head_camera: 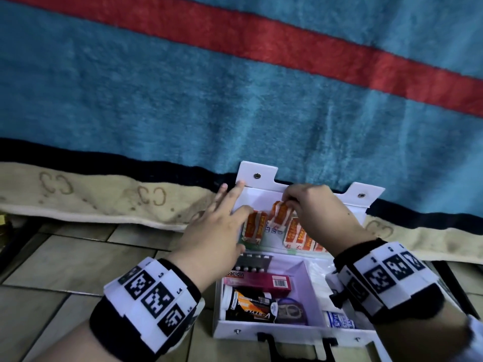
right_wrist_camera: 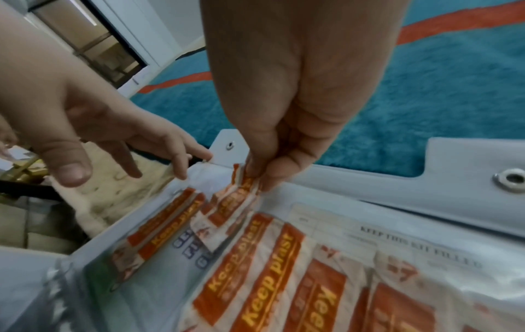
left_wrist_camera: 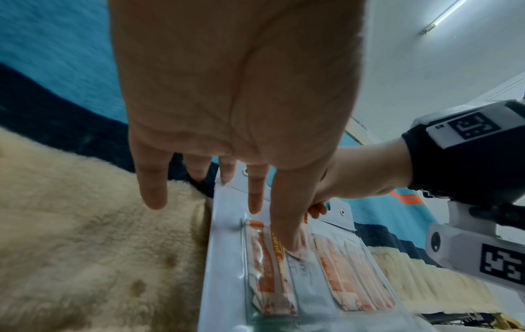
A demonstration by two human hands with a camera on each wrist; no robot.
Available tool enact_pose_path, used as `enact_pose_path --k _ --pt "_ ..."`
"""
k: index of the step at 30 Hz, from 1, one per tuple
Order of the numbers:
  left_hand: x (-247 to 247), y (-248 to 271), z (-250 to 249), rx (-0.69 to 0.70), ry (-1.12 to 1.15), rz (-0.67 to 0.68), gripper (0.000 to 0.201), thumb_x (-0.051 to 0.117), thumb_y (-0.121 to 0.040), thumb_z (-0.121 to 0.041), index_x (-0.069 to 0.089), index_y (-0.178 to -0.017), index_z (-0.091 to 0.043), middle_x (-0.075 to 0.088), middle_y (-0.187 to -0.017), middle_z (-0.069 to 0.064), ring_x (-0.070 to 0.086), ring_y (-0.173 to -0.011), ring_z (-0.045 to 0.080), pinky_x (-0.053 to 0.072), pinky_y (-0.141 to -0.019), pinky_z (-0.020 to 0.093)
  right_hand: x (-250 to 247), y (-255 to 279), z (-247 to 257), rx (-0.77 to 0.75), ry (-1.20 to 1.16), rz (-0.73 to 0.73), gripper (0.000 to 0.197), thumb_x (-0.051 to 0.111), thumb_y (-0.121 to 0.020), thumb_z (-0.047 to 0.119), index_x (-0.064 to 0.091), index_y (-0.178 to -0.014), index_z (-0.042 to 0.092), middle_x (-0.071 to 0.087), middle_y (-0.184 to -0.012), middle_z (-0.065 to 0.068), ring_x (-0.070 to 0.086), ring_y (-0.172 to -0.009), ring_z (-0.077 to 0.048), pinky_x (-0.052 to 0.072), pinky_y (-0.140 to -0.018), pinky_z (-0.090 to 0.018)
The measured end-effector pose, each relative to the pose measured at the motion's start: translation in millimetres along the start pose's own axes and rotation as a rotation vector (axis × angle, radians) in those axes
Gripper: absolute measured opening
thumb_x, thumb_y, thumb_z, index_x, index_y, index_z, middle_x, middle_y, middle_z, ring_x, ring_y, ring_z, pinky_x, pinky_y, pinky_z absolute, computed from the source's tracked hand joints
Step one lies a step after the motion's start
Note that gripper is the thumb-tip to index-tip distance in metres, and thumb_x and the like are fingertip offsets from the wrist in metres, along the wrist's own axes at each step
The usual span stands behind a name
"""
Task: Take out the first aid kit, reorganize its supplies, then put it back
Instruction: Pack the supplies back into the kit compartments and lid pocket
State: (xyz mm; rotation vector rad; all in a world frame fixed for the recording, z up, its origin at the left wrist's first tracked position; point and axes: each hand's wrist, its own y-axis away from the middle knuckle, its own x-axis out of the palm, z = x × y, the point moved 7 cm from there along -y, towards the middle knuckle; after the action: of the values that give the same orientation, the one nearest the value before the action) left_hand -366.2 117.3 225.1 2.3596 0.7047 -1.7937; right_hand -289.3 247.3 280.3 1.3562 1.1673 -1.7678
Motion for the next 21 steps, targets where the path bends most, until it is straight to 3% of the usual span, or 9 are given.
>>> enact_pose_path --k 4,7,13,21 --pt "0 0 1 -0.002 -0.005 0.004 0.058 0.061 -0.087 -0.03 0.028 -0.135 -0.038 -0.026 -0.153 -0.018 -0.017 -0.145 0.011 0.027 -0.112 0.044 -3 1 7 -0.017 0.043 0.023 0.029 0.051 -0.076 -0.008 0.065 -0.088 0.015 0.066 -0.088 -0.005 0.061 -0.082 -0.025 0.05 -0.073 -0.034" --pt "0 0 0 -0.007 -0.001 0.001 0.058 0.061 -0.087 -0.029 0.028 -0.135 -0.037 -0.026 -0.153 -0.017 -0.017 -0.145 0.012 0.028 -0.112 0.044 5 3 15 -0.022 0.103 0.084 0.033 0.05 -0.07 -0.009 0.063 -0.09 0.013 0.063 -0.092 -0.006 0.059 -0.085 -0.028 0.047 -0.071 -0.034" --pt "-1 0 2 -0.004 -0.006 0.0 0.059 0.061 -0.087 -0.029 0.028 -0.136 -0.039 -0.025 -0.153 -0.019 -0.016 -0.145 0.01 0.029 -0.111 0.042 -5 2 13 0.005 0.149 0.061 0.032 0.047 -0.067 -0.011 0.059 -0.084 0.013 0.061 -0.088 -0.004 0.058 -0.086 -0.028 0.046 -0.071 -0.034" --pt "-1 0 1 -0.011 -0.008 0.008 0.059 0.06 -0.088 -0.029 0.028 -0.137 -0.04 -0.025 -0.153 -0.019 -0.017 -0.145 0.01 0.029 -0.11 0.044 -10 5 18 0.007 0.212 0.014 0.039 0.048 -0.073 -0.009 0.062 -0.101 0.014 0.06 -0.101 -0.005 0.056 -0.1 -0.026 0.044 -0.076 -0.03"
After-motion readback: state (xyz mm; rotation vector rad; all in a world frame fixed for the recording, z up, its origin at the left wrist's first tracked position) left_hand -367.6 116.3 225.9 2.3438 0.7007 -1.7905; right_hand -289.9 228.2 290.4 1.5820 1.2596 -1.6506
